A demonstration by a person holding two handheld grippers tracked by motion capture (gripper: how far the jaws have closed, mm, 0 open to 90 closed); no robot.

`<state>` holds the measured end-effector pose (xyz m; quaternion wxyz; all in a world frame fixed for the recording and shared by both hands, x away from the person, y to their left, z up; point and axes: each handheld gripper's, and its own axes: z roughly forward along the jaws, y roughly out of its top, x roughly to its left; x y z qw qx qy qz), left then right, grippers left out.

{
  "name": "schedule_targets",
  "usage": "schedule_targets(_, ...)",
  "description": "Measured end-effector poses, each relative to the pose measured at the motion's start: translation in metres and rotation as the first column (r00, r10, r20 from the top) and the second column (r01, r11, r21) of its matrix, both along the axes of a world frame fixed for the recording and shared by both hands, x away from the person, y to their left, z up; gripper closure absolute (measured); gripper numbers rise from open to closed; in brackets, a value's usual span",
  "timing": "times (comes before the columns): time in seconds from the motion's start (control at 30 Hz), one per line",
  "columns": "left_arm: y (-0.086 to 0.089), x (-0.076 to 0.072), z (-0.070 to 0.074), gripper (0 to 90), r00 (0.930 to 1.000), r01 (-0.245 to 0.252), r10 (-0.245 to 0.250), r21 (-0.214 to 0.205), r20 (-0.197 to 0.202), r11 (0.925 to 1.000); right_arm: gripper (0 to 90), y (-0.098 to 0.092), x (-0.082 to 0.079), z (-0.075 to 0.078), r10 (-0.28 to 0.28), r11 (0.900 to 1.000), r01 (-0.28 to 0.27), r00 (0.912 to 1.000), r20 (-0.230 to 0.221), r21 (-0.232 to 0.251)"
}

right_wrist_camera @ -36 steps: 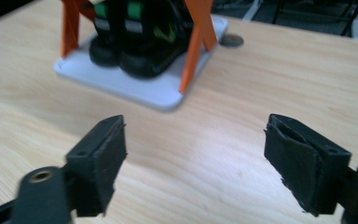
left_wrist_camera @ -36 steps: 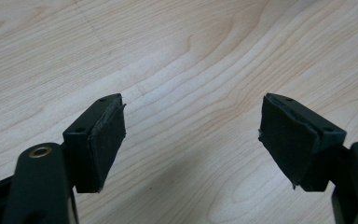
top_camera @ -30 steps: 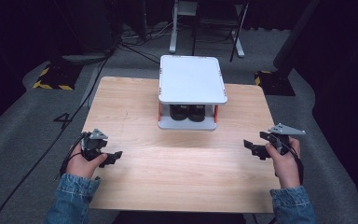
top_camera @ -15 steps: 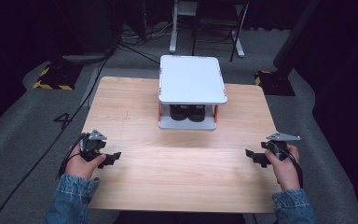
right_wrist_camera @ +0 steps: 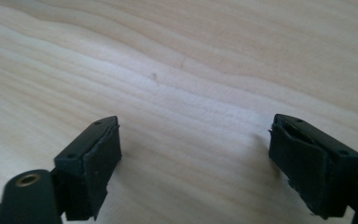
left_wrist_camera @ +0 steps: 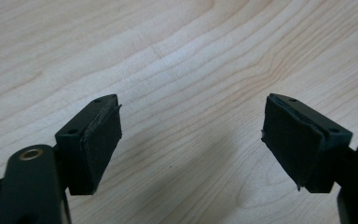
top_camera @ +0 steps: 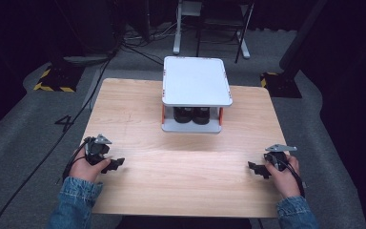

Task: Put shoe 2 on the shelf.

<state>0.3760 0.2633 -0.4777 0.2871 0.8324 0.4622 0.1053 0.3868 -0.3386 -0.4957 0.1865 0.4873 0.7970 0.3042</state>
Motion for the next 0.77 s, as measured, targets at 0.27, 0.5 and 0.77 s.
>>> schedule_targets(0.27,-0.004,0.004,-0.011,18.7,0.9994,-0.023,0.021,0.06,0.026,0.9979,5.4,0.001,0.002,-0.01,-0.024,0.9994,0.021,0.9966,0.079,0.029)
schedule_targets(0.5,-0.008,0.004,-0.014,17.3,0.9977,-0.045,0.042,0.066,0.053,0.9968,0.0,0.007,0.008,-0.011,-0.032,0.9993,0.031,0.9976,0.061,0.019)
schedule_targets(0.77,-0.009,0.006,-0.015,17.2,0.9979,-0.04,0.037,0.052,0.054,0.9978,0.0,0.007,0.008,-0.011,-0.025,0.9995,0.024,0.9978,0.061,0.019)
